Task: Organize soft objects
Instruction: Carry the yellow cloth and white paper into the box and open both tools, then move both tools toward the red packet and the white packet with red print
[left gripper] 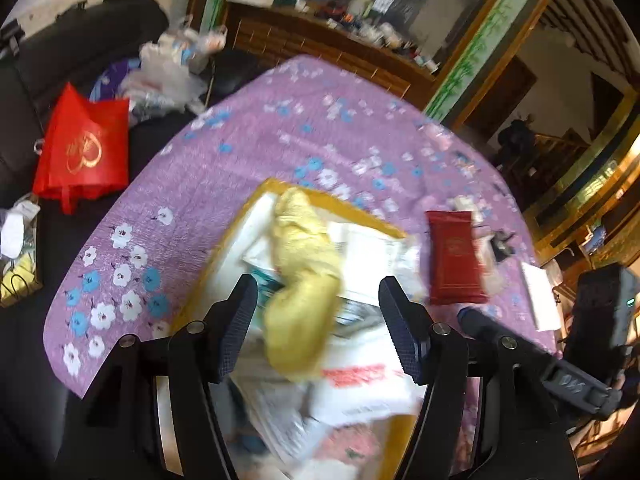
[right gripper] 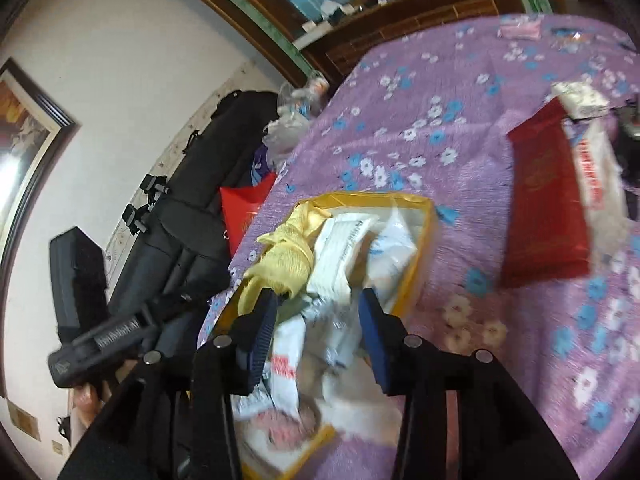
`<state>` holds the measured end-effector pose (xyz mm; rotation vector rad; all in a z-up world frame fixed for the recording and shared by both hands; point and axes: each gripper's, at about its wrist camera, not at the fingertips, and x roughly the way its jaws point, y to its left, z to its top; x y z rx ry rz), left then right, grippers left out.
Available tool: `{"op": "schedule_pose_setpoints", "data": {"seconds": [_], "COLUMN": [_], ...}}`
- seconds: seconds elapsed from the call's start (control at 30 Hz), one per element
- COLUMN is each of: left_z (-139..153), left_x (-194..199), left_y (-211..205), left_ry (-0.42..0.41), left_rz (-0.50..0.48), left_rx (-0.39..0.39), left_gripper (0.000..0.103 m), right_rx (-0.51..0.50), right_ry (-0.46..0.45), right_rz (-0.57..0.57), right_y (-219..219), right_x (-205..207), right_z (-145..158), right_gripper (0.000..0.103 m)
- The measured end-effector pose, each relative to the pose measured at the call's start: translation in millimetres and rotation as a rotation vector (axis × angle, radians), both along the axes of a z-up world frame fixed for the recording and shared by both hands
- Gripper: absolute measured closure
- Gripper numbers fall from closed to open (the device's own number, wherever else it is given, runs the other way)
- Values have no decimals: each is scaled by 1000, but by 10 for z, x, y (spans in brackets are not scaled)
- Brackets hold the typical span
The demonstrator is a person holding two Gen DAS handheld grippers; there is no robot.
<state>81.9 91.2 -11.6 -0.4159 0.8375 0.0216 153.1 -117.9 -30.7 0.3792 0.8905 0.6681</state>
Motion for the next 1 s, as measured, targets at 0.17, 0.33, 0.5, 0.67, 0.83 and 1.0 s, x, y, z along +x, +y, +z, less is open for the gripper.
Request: {"op": "schedule_pose_setpoints", "data": {"seconds": [0.17, 0.33, 0.5, 0.67, 0.83, 1.0], "left_z": [77, -57, -48, -69, -91, -159], "left_x": [-316, -399, -506, -569, -558, -393], "left_y": [-556, -1138, -1531, -1707, -1668, -1576], "left_ry": [-51, 8, 5, 15, 14, -10], "left_rz": [-61, -183, -258, -277, -270, -230], "left_rx": [-3, 18, 35, 61, 27, -36], "left_gripper": [39, 39, 39, 39, 39, 39], "right_rx": [-73, -108, -100, -114, -62, -42], "right_ry": [-8, 65, 129, 161, 160, 165], "right_rz": [-76, -200, -281, -297, -285, -253], "right_y": [-381, -915, -1256, -1334, -1397, -1459], "right_x": [-328, -559, -728, -780, -760, -755], "right_z": [-130, -409, -597, -742, -766, -785], "right_gripper": [51, 51, 51, 51, 50, 49]}}
